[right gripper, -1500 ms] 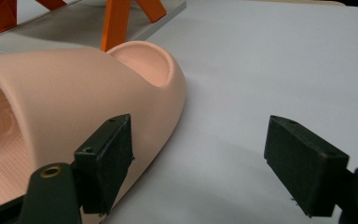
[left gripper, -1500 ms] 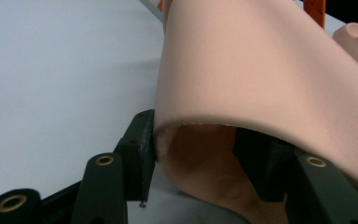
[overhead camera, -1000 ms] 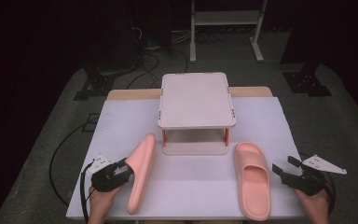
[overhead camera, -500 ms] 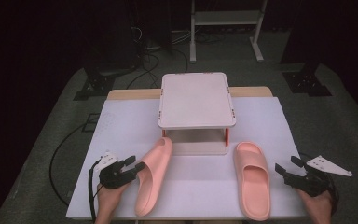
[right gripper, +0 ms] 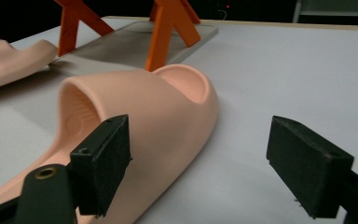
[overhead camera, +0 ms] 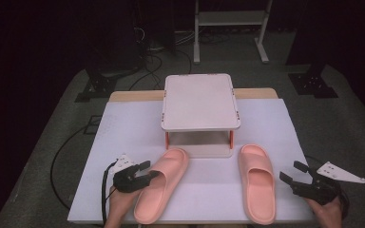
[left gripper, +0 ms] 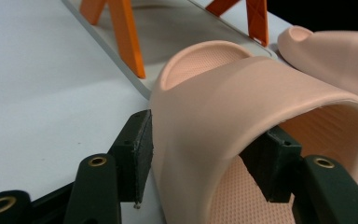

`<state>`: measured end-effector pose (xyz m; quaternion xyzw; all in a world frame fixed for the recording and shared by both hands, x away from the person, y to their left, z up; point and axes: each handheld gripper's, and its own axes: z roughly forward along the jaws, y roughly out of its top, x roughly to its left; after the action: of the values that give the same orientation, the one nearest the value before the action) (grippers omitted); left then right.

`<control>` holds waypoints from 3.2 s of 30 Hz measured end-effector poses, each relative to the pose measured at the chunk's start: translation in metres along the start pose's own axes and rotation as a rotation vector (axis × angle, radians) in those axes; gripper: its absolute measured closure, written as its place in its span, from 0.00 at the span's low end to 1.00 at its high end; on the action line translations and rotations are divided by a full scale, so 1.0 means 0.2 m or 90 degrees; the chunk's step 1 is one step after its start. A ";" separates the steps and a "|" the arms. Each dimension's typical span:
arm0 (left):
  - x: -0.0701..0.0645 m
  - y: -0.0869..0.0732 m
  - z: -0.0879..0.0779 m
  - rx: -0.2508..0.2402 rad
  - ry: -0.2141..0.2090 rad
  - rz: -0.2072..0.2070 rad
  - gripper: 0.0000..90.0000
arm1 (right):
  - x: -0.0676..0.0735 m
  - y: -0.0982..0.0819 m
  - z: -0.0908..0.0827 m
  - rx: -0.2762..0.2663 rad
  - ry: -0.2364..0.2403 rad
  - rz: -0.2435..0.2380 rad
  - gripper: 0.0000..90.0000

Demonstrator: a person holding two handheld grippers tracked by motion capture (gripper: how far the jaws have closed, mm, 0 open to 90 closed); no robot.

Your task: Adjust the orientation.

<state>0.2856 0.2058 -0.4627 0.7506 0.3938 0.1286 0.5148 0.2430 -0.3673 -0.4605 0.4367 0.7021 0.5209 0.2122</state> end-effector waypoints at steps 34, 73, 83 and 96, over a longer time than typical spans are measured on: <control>-0.06 -0.04 0.01 0.022 0.060 0.053 0.67 | 0.15 0.01 0.18 0.057 0.024 -0.052 0.38; -0.06 -0.03 -0.02 -0.011 0.040 0.033 0.79 | 0.15 0.03 0.12 0.066 -0.038 -0.069 0.81; -0.05 -0.02 -0.05 -0.027 0.021 0.020 0.82 | 0.21 0.06 0.14 0.073 -0.010 -0.084 0.87; -0.05 -0.02 -0.06 -0.038 0.015 0.014 0.83 | 0.25 0.07 0.13 0.054 0.028 -0.071 0.87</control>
<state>0.2711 0.2073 -0.4583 0.7379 0.3875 0.1550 0.5304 0.2427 -0.3098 -0.4489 0.3939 0.7514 0.4875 0.2064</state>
